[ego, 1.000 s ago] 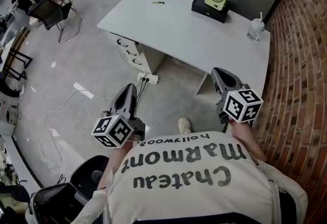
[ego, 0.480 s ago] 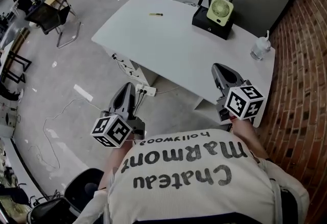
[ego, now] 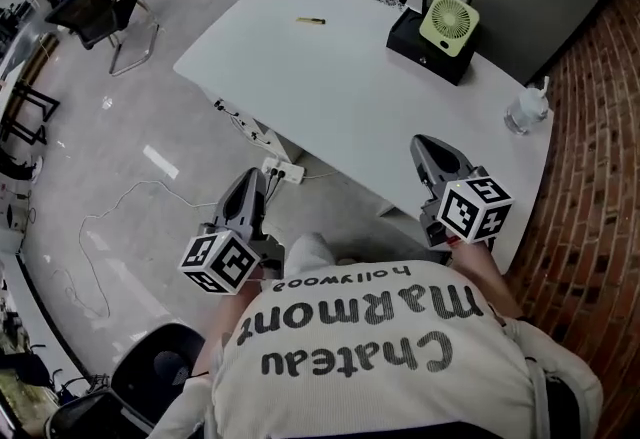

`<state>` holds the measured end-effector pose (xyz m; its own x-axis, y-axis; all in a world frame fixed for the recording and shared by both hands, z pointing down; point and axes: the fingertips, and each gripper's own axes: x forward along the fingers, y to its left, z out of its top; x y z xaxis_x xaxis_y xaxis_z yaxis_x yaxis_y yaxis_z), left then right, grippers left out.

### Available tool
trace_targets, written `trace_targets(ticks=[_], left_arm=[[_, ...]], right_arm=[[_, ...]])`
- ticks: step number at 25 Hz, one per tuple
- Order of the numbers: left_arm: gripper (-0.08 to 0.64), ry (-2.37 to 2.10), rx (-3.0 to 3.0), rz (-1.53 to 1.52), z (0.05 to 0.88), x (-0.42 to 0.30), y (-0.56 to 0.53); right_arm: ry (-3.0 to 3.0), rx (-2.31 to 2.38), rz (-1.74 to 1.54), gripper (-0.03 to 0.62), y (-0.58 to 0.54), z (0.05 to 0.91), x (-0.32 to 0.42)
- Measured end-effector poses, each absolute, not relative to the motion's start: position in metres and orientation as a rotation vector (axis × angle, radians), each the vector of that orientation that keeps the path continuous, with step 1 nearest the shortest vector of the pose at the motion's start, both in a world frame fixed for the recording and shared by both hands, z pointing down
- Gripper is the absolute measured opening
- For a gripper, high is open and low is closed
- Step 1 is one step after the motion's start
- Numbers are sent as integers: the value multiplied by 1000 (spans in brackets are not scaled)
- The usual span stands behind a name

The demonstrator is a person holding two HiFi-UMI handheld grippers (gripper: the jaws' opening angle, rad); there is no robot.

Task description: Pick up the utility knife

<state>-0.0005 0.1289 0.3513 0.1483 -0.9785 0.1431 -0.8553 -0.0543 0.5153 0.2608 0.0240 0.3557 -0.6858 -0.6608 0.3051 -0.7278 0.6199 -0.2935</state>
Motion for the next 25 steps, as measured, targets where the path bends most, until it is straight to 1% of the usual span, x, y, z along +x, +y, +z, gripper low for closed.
trace_targets(ticks=[4,10,19,25], left_arm=[[0,-1727,1905,-296,372,-9,117],[0,-1681,1912,-272,384,-35,74],[0,-1629,1991,-234,370,-109,-21],[0,-1574,2058,-240,358,-138,-76]], right_arm=[[-2611,1146,666,3,13,383,251],[-2560,1172,687,3,-27,399,225],[-2570,1218,704,3,-101,392,146],[-2583,1250,694,3,-139,381,107]])
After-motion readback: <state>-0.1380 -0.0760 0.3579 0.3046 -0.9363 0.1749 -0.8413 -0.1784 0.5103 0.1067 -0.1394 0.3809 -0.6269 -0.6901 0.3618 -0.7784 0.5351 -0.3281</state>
